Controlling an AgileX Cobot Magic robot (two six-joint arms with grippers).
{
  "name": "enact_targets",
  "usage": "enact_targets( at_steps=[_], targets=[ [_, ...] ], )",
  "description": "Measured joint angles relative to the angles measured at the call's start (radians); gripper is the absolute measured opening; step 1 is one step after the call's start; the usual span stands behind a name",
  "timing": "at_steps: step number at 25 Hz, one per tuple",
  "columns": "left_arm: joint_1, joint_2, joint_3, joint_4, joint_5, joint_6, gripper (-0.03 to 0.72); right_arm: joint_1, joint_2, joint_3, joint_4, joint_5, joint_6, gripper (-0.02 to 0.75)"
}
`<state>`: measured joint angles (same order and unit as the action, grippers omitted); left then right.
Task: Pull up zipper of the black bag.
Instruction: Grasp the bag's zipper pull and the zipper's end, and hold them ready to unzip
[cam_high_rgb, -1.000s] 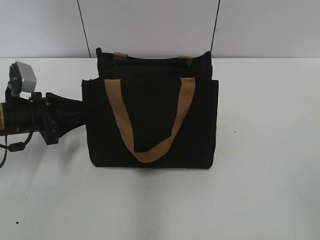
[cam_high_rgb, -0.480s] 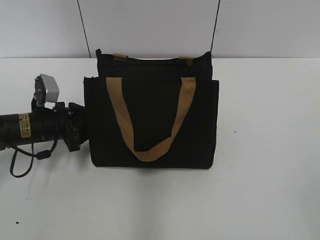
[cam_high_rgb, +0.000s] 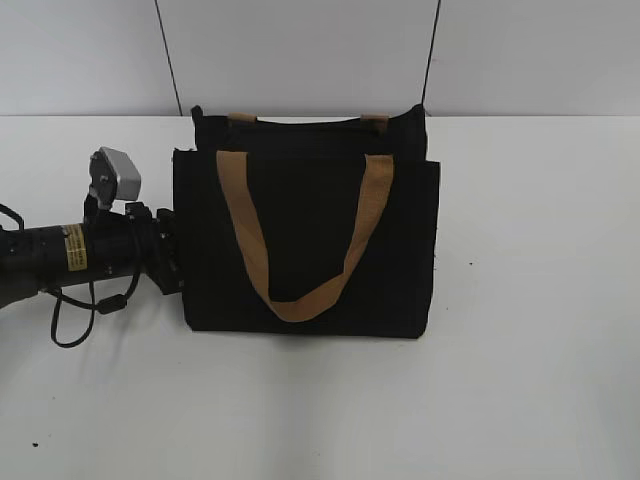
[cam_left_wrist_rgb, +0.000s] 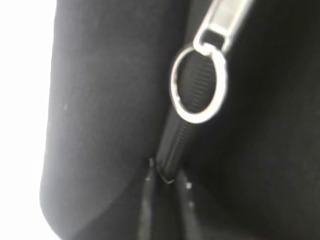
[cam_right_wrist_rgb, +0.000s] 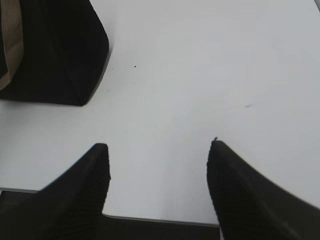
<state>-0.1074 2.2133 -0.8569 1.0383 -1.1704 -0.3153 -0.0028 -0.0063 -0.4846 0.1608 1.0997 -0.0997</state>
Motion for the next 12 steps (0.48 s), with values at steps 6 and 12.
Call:
enact_targets(
  at_steps=[6,12],
  targets=[
    [-0.002,-0.048,0.001,-0.045,0.043,0.003,0.038,0.000,0.000,0.000,0.000,0.000,0.000,0.473],
    [-0.002,-0.196,0.065,-0.062,0.180,0.005,0.038,0.000,0.000,0.000,0.000,0.000,0.000,0.473]
  ],
)
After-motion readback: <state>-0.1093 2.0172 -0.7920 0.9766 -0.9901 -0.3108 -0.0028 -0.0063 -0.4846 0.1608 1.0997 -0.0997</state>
